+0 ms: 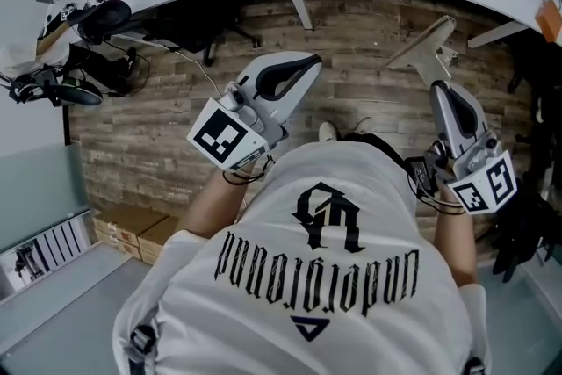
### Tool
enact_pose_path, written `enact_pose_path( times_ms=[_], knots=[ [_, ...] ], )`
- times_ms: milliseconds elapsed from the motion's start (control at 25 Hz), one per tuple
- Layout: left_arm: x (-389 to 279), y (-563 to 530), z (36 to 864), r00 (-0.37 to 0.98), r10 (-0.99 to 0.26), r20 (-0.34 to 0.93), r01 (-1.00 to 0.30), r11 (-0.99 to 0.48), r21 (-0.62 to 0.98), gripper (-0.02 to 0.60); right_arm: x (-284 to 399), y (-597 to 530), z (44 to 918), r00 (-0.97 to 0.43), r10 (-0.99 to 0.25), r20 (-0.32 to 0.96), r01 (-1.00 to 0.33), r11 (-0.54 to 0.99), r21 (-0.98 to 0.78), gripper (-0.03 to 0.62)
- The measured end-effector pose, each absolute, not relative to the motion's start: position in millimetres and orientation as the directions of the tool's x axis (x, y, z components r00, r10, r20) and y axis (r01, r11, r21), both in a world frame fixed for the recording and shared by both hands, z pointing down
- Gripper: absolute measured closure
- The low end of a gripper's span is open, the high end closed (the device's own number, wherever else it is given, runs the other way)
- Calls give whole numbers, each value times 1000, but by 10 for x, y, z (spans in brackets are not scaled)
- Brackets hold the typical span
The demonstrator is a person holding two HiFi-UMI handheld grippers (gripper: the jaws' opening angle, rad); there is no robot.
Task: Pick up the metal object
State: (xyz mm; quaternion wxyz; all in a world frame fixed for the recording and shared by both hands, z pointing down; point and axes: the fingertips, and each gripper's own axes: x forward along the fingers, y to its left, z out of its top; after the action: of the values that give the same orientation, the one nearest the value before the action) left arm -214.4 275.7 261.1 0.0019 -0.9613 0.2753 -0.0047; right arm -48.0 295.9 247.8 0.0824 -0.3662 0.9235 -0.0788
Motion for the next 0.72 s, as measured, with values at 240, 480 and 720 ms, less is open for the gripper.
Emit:
enact_pose_path(
  times_ms=[240,480,720],
  knots=[
    [-2139,2821,2619,845,-535,9,-535,-845,-5,566,-497,3006,2472,-723,-683,-105,-658,727,-197,577],
    [-2150,2854,2612,844,-537,6,-537,-844,-5,567,-519,3028,2452,-724,-680,-111,-656,730,-193,577],
    [-2154,2840,2599,846,-533,-5,-533,-846,5,567,-516,3008,2471,-720,-685,-108,-660,725,-197,577]
  ],
)
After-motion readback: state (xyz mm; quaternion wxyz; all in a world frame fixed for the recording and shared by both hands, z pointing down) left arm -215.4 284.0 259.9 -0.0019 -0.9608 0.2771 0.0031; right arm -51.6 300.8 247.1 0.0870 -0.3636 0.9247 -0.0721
